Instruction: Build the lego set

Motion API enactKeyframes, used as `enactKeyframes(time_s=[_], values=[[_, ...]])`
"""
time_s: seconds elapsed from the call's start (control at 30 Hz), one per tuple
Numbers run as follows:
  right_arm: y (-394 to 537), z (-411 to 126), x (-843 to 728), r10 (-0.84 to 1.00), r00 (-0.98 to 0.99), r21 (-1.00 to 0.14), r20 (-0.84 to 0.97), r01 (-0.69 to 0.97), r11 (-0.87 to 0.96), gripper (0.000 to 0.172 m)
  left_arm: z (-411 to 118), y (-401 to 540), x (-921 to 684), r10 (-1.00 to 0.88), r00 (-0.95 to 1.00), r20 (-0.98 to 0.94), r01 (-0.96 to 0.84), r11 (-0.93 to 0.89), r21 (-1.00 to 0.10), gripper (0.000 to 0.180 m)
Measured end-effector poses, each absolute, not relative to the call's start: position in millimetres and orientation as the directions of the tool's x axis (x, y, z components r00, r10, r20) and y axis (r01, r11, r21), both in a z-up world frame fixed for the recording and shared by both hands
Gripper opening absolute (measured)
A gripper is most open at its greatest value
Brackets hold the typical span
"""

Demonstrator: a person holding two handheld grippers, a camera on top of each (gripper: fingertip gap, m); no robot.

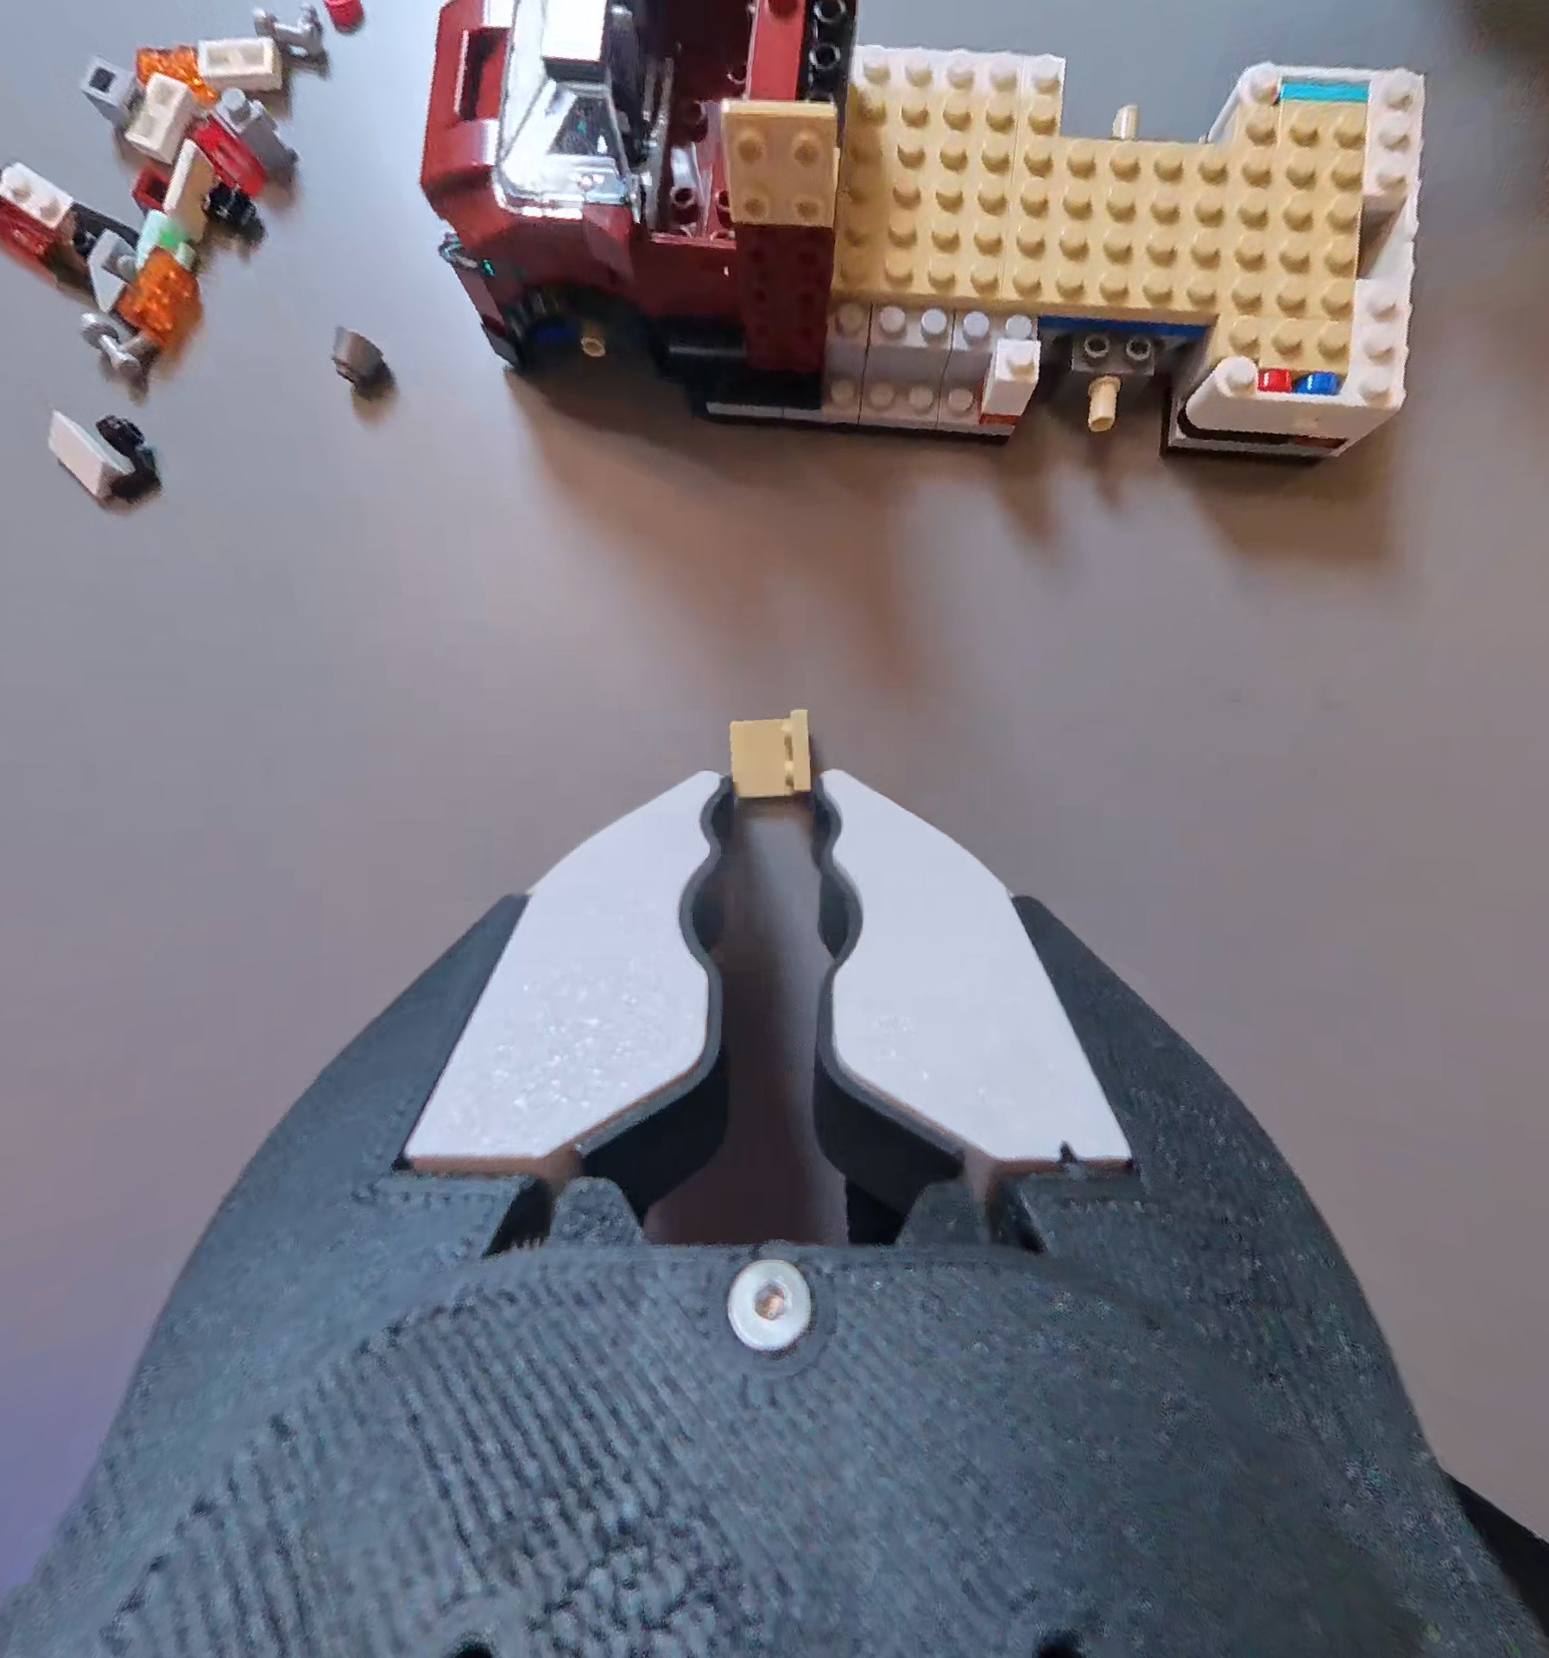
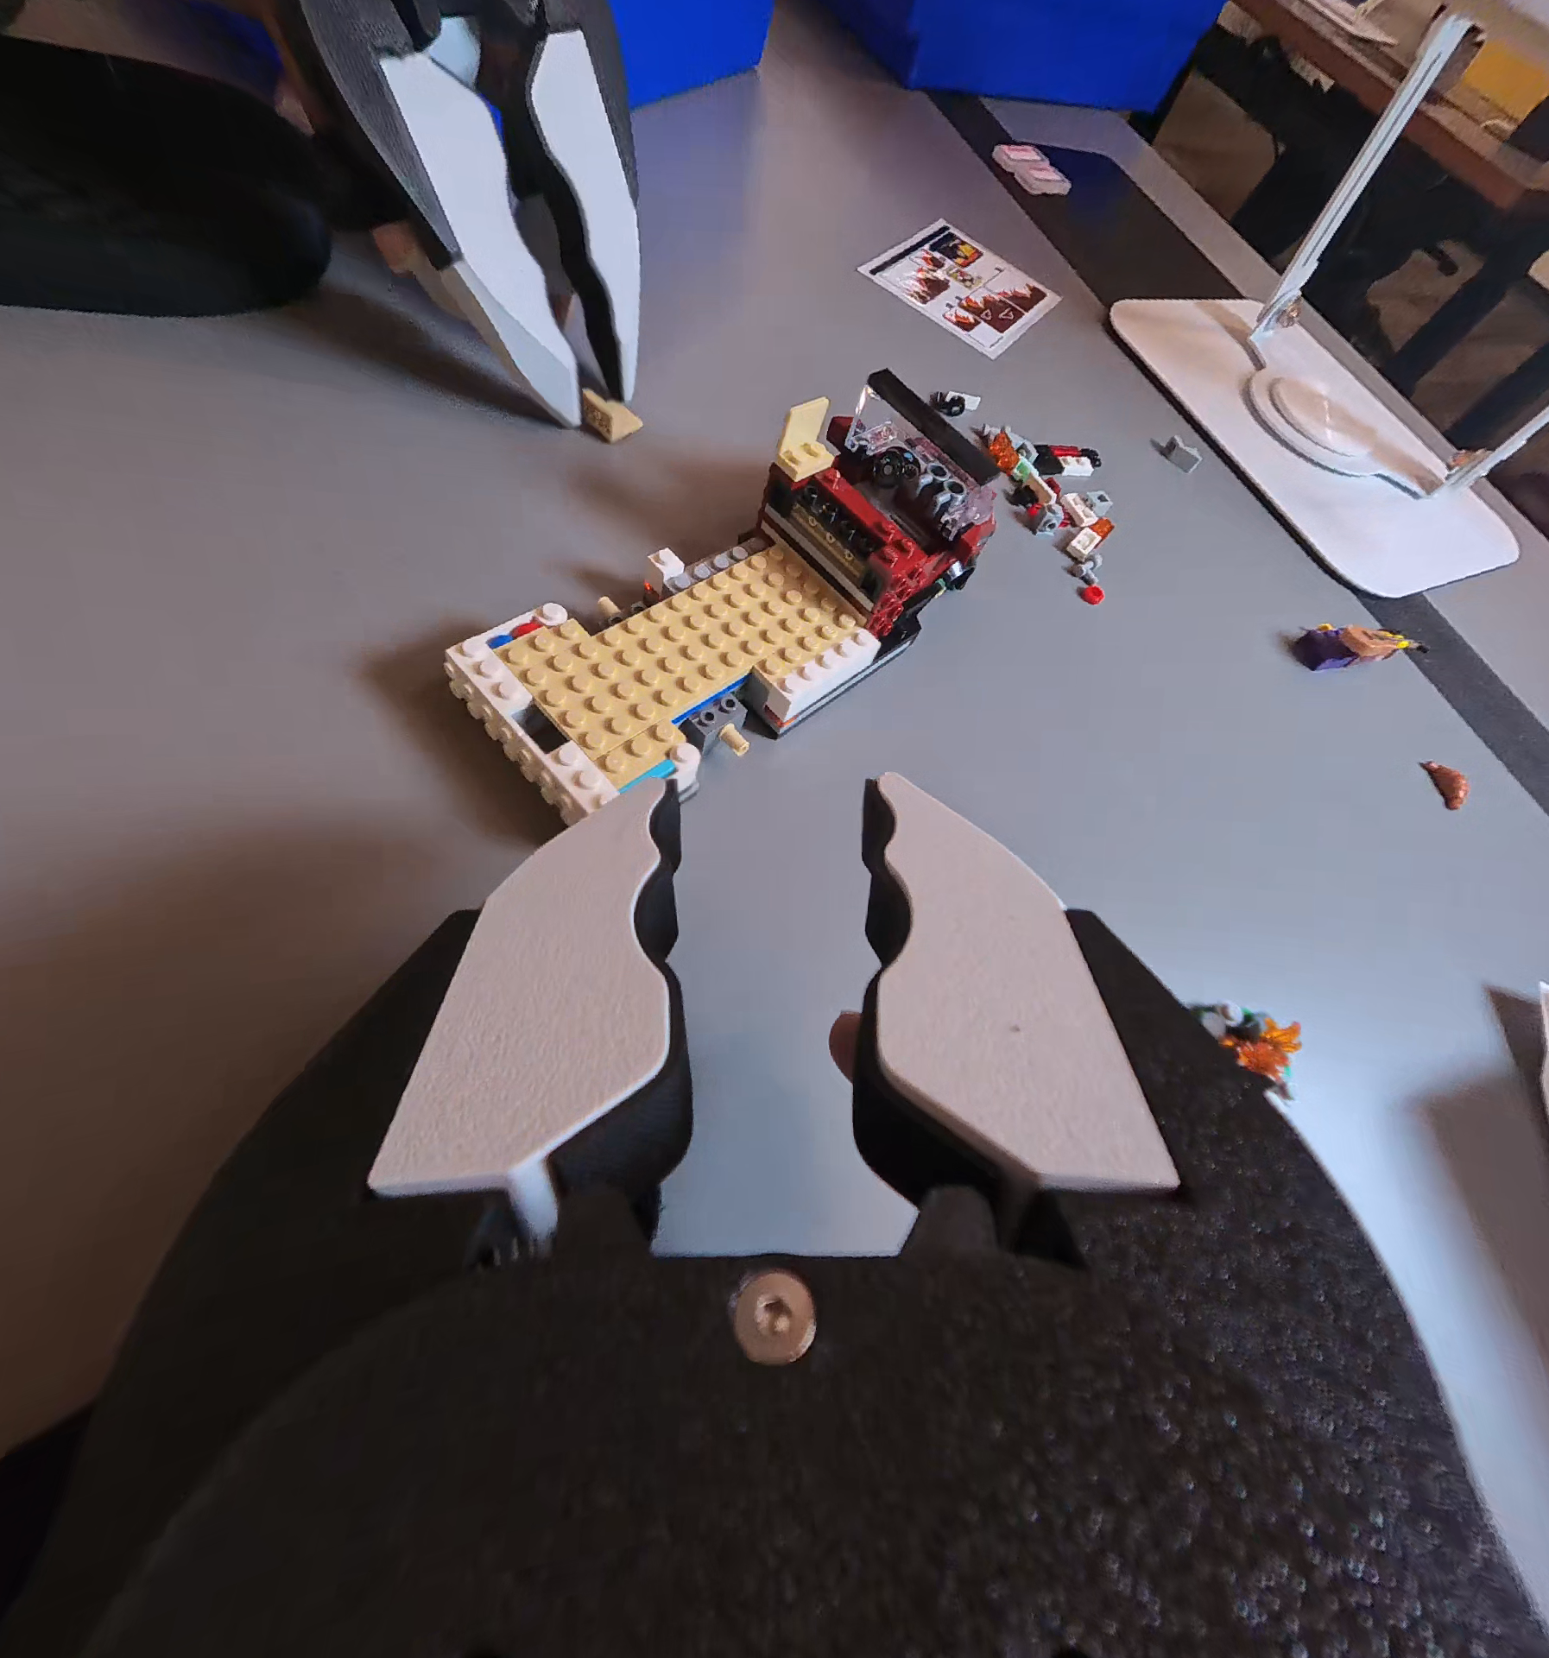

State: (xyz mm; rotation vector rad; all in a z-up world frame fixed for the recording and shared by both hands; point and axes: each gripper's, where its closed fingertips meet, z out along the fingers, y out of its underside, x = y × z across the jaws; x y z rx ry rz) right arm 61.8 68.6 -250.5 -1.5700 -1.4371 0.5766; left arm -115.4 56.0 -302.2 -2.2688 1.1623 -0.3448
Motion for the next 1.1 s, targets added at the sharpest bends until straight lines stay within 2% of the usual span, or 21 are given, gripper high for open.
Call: enactKeyframes(time_s=[0.17, 0.23, 0.3, 0.4, 0.5, 0.57, 0.73, 0.87, 0.97, 1.1], values=[[53.3, -239.9, 45.9, 0.969, 0.185, -0.879, 0.165, 0.474, 0.06, 0.037, -294.7, 58.0, -102.2, -0.848, 0.506, -0.155, -0.703, -0.302, -0.644, 0.016], [43.2, -233.2, 32.9, 0.985, 0.159, -0.903, 0.072, 0.43, -0.003, 0.037, -274.6, 56.1, -83.0, -0.85, 0.439, -0.292, -0.693, -0.114, -0.712, 0.016], [37.7, -224.4, 19.4, 0.988, 0.146, -0.923, -0.041, 0.373, -0.093, 0.036, -251.0, 47.5, -60.9, -0.815, 0.355, -0.458, -0.675, 0.116, -0.728, 0.016], [37.9, -211.0, 2.2, 0.957, 0.131, -0.916, -0.26, 0.281, -0.287, 0.026, -228.0, 37.9, -37.5, -0.723, 0.297, -0.624, -0.658, 0.319, -0.682, 0.016], [36.7, -203.5, -10.0, 0.886, 0.085, -0.858, -0.455, 0.223, -0.462, 0.022, -221.0, 31.4, -24.8, -0.653, 0.261, -0.711, -0.658, 0.418, -0.626, 0.016], [32.6, -206.0, -15.5, 0.86, 0.057, -0.831, -0.506, 0.234, -0.505, 0.019, -220.4, 24.8, -17.5, -0.627, 0.235, -0.743, -0.651, 0.467, -0.599, 0.016], [16.2, -215.8, -21.7, 0.846, 0.006, -0.806, -0.533, 0.3, -0.51, 0.01, -223.9, 17.4, -10.2, -0.605, 0.204, -0.77, -0.651, 0.504, -0.568, 0.016], [19.0, -216.6, -21.9, 0.865, 0.024, -0.824, -0.501, 0.294, -0.485, 0.005, -222.8, 18.1, -10.5, -0.626, 0.23, -0.745, -0.632, 0.486, -0.603, 0.016], [27.4, -209.3, -22.7, 0.883, 0.056, -0.856, -0.465, 0.224, -0.465, 0.004, -217.6, 25.2, -13.1, -0.706, 0.347, -0.618, -0.566, 0.368, -0.738, 0.017], [47.8, -193.5, -19.0, 0.909, 0.172, -0.912, -0.38, 0.096, -0.4, 0.003, -208.8, 32.3, -14.4, -0.821, 0.498, -0.279, -0.367, 0.092, -0.926, 0.025]])
